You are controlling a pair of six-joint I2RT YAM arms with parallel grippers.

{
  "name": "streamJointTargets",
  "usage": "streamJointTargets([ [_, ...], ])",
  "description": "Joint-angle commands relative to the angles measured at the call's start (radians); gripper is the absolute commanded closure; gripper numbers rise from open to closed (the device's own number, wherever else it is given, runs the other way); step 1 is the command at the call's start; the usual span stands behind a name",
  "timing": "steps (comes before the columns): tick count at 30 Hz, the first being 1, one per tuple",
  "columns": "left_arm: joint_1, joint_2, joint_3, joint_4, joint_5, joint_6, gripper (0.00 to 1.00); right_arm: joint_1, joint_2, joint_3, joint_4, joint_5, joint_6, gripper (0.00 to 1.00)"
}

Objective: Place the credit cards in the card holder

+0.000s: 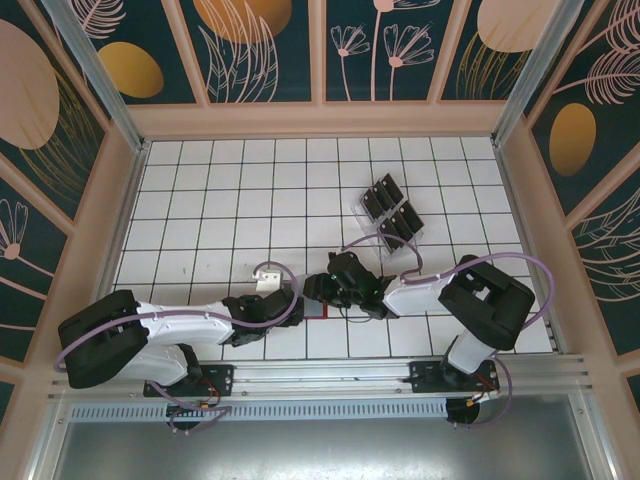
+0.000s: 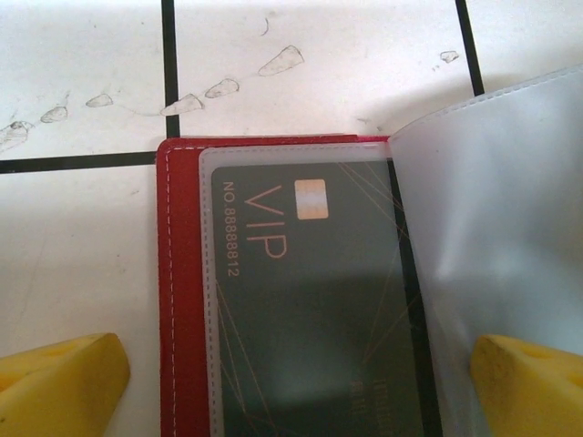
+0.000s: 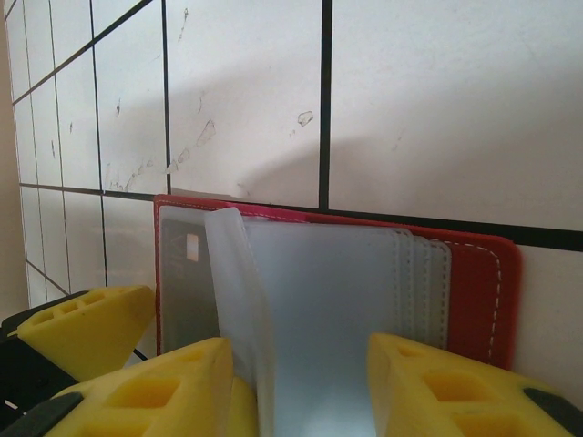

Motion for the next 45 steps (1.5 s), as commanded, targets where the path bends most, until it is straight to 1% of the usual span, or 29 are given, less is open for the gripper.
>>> streamJointTargets([
  [1, 0.008, 0.017, -0.044, -0.066, -0.011, -0.029, 0.02, 0.006, 0.013, 0.003, -0.023, -0.010, -0.010, 0.57],
  [7, 0.008, -0.006, -0.044, -0.055, -0.006, -0.019, 0.02, 0.007, -0.009, 0.016, -0.032, -0.021, -0.028, 0.60],
  [17, 0.007, -0.018, -0.056, -0.035, -0.001, -0.016, 0.02, 0.026, 0.017, 0.063, -0.051, -0.043, -0.042, 0.67],
  [22, 0.008, -0.054, -0.064, -0.041, -0.009, -0.018, 0.02, 0.032, 0.019, 0.080, -0.062, -0.043, -0.042, 0.68],
  [26, 0.008, -0.166, -0.080, -0.074, -0.031, -0.046, 0.02, 0.043, 0.017, 0.109, -0.084, -0.044, -0.045, 0.64],
  [30, 0.008, -0.372, -0.106, -0.145, -0.076, -0.095, 0.02, 0.059, 0.025, 0.157, -0.120, -0.042, -0.052, 0.58],
  [33, 0.008, -0.532, -0.124, -0.196, -0.105, -0.127, 0.02, 0.068, 0.049, 0.207, -0.149, -0.043, -0.062, 0.56],
  [36, 0.008, -0.638, -0.132, -0.230, -0.117, -0.146, 0.02, 0.071, 0.095, 0.254, -0.167, -0.048, -0.070, 0.56],
  [39, 0.007, -0.674, -0.131, -0.257, -0.122, -0.157, 0.01, 0.071, 0.153, 0.302, -0.174, -0.063, -0.080, 0.55],
  [45, 0.008, -0.658, -0.146, -0.242, -0.105, -0.169, 0.02, 0.069, 0.251, 0.387, -0.206, -0.088, -0.106, 0.55],
])
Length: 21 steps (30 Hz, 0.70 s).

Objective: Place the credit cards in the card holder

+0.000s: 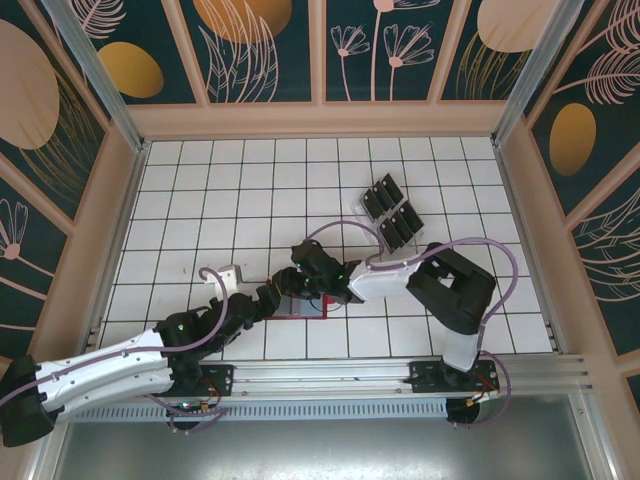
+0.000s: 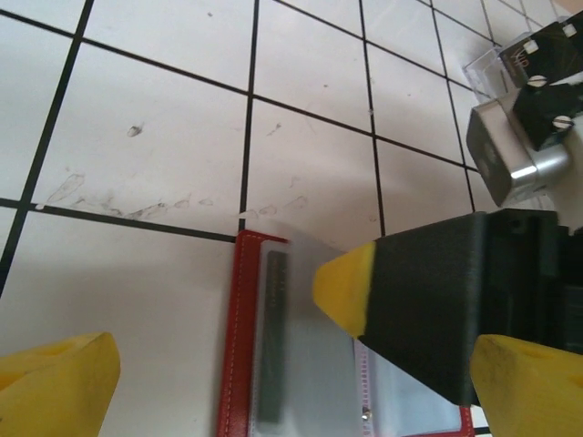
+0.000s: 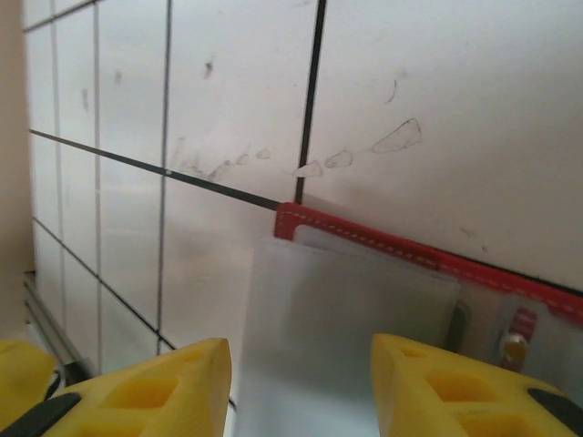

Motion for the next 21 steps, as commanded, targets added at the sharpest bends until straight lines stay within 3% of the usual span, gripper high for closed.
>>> streamJointTargets([
  [1, 0.004, 0.013, -0.024, -0.022, -0.008, -0.024, 0.02, 0.006, 0.035, 0.049, -0.043, -0.029, -0.036, 0.55],
  [9, 0.004, 0.090, -0.023, 0.024, -0.001, -0.016, 0.01, 0.000, -0.013, 0.049, -0.051, -0.036, -0.060, 0.55],
  [21, 0.004, 0.216, 0.011, 0.085, 0.002, -0.002, 0.01, 0.000, -0.129, -0.126, 0.039, -0.017, -0.033, 0.55],
])
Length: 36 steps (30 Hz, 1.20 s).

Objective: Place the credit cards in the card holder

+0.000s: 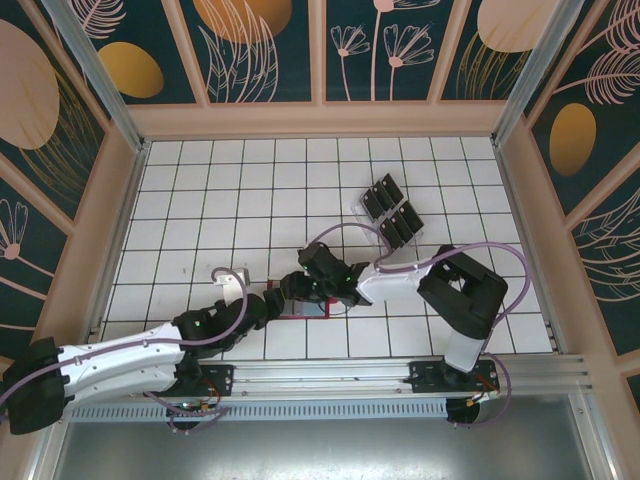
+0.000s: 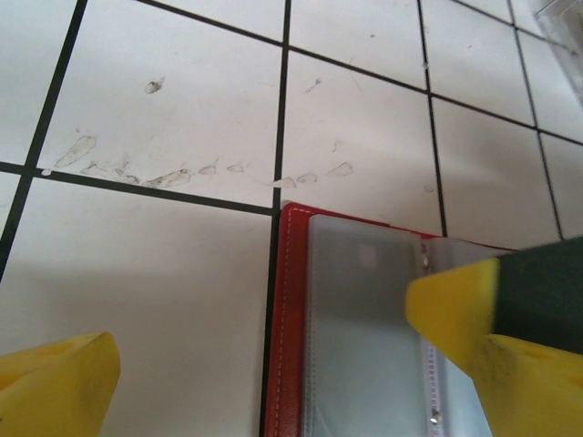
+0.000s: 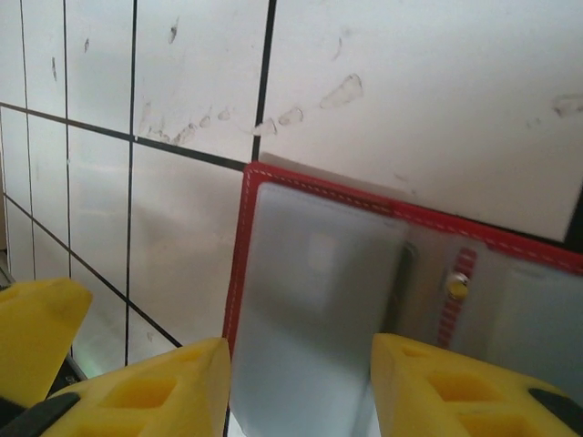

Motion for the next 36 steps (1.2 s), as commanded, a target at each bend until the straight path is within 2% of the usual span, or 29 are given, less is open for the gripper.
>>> streamJointTargets([
  [1, 0.005, 0.048, 0.031, 0.011, 0.004, 0.013, 0.01, 0.006, -0.045, -0.053, 0.079, -0.011, 0.009, 0.55],
  [16, 0.004, 0.275, 0.122, 0.086, 0.018, 0.091, 0.02, -0.057, -0.142, -0.249, 0.082, 0.031, -0.009, 0.55],
  [24, 0.005, 0.420, 0.193, 0.122, 0.034, 0.161, 0.01, -0.104, -0.219, -0.238, 0.033, 0.010, -0.073, 0.55],
  [28, 0.004, 0.480, 0.218, 0.146, 0.045, 0.195, 0.01, -0.127, -0.310, -0.208, -0.011, 0.015, -0.092, 0.55],
  [36, 0.004, 0.541, 0.205, 0.155, 0.054, 0.191, 0.01, -0.247, -0.482, -0.169, -0.188, 0.090, -0.163, 0.55],
])
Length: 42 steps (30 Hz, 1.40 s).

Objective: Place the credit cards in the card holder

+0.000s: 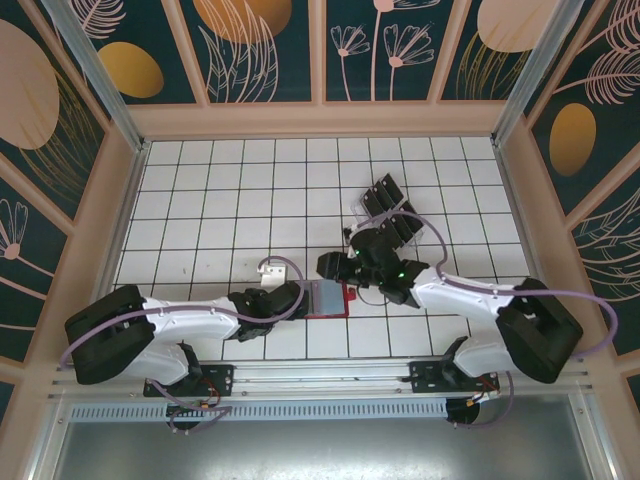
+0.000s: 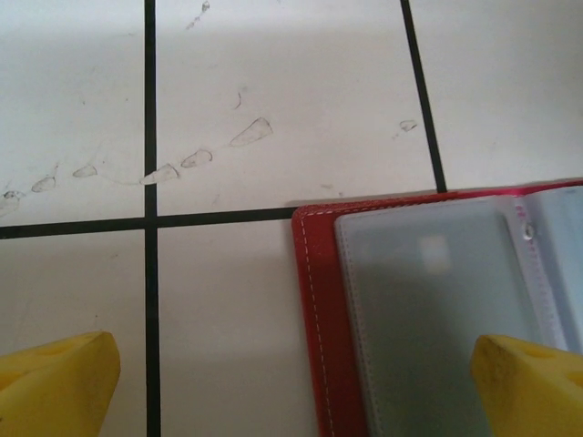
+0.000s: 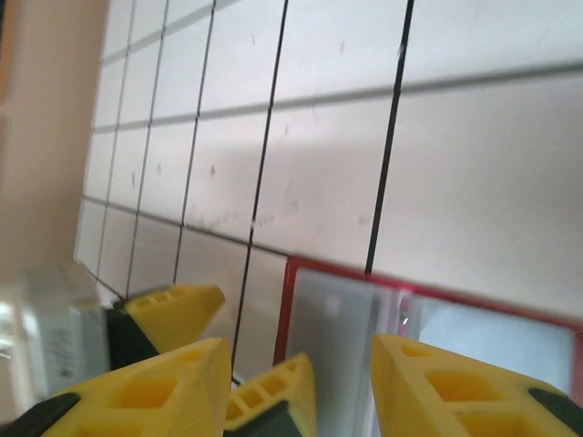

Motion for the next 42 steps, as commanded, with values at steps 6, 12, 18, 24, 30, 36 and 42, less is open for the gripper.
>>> streamJointTargets([
  [6, 0.005, 0.014, -0.042, -0.013, -0.015, -0.028, 0.01, -0.159, -0.117, 0.065, -0.266, 0.159, -0.171, 0.55],
  [12, 0.006, 0.014, -0.047, -0.024, -0.024, -0.035, 0.01, -0.258, -0.081, 0.134, -0.378, 0.232, -0.305, 0.55],
  [18, 0.005, -0.023, -0.005, -0.052, -0.041, -0.011, 0.01, -0.298, -0.015, 0.236, -0.457, 0.353, -0.421, 0.56],
  [24, 0.005, -0.076, 0.043, -0.096, -0.069, 0.007, 0.01, -0.336, 0.091, 0.297, -0.485, 0.418, -0.499, 0.57],
  [30, 0.006, -0.122, 0.039, -0.113, -0.079, 0.000, 0.01, -0.342, 0.156, 0.324, -0.487, 0.462, -0.537, 0.57],
  [36, 0.007, -0.145, 0.029, -0.118, -0.087, -0.010, 0.02, -0.343, 0.215, 0.333, -0.482, 0.475, -0.553, 0.57],
  [42, 0.006, -0.150, 0.019, -0.114, -0.085, -0.016, 0.01, -0.341, 0.252, 0.328, -0.477, 0.459, -0.562, 0.58],
])
